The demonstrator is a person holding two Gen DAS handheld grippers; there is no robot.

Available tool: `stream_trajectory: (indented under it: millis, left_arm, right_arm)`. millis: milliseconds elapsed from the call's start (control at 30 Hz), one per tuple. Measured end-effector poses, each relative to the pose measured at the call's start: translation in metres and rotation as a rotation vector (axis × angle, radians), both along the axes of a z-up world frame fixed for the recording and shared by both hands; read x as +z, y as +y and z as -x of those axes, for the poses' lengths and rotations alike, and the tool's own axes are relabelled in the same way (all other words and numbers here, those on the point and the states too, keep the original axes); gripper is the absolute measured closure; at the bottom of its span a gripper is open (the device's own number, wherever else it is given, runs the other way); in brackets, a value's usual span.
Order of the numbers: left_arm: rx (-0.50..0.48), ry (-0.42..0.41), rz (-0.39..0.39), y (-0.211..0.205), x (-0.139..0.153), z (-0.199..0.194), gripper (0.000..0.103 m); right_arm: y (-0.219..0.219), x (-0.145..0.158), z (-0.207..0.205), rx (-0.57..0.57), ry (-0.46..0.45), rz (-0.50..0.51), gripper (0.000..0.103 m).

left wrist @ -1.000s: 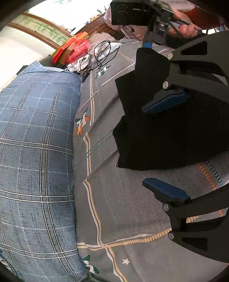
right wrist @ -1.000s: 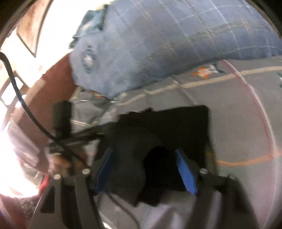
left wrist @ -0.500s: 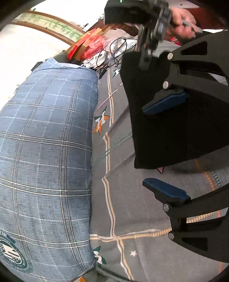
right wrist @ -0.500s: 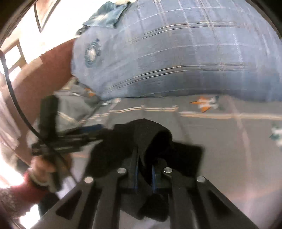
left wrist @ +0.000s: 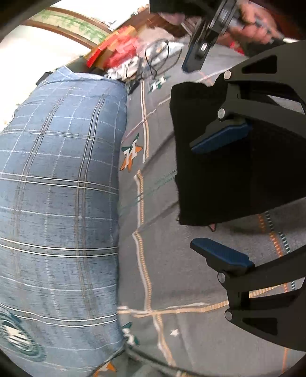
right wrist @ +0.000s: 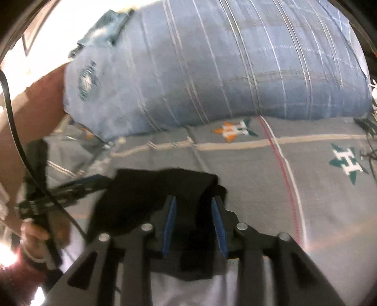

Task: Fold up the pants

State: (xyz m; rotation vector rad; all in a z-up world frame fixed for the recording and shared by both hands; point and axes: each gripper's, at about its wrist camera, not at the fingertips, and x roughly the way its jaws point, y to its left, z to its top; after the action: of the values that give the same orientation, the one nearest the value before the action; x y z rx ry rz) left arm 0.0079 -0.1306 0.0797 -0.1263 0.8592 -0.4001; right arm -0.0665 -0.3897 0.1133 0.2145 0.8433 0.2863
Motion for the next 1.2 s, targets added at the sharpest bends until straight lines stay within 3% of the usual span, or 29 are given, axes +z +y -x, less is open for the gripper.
stream_trajectory:
  millis: [67,167,333,400,667,933,1200]
  left_arm:
    - [0.016,-0.006,-0.053,-0.010,0.000,0.000,0.028]
    - [0.031,0.018,-0.055,-0.017,-0.006,-0.003,0.028]
    - [0.061,0.016,-0.080,-0.023,-0.010,-0.004,0.028]
    - [0.057,0.022,-0.092,-0.027,-0.014,-0.005,0.028]
    - [0.084,0.041,-0.088,-0.032,-0.021,-0.005,0.023]
    - [0.079,-0.005,-0.113,-0.032,-0.001,0.010,0.023]
    - [0.097,0.010,-0.117,-0.029,-0.005,0.020,0.023]
  right_arm:
    - [0.008,0.005,0.004,0.065,-0.007,-0.057,0.070]
    - [0.023,-0.002,0.004,0.119,0.012,-0.112,0.070]
    - [0.032,-0.031,-0.003,0.121,0.092,-0.090,0.071]
    - [0.027,-0.045,-0.001,0.105,0.139,-0.045,0.076]
    - [0.014,-0.045,0.013,0.086,0.139,-0.085,0.077]
    - [0.018,-0.018,0.012,0.071,0.060,-0.096,0.067]
    - [0.015,-0.043,0.002,0.025,0.119,-0.066,0.069]
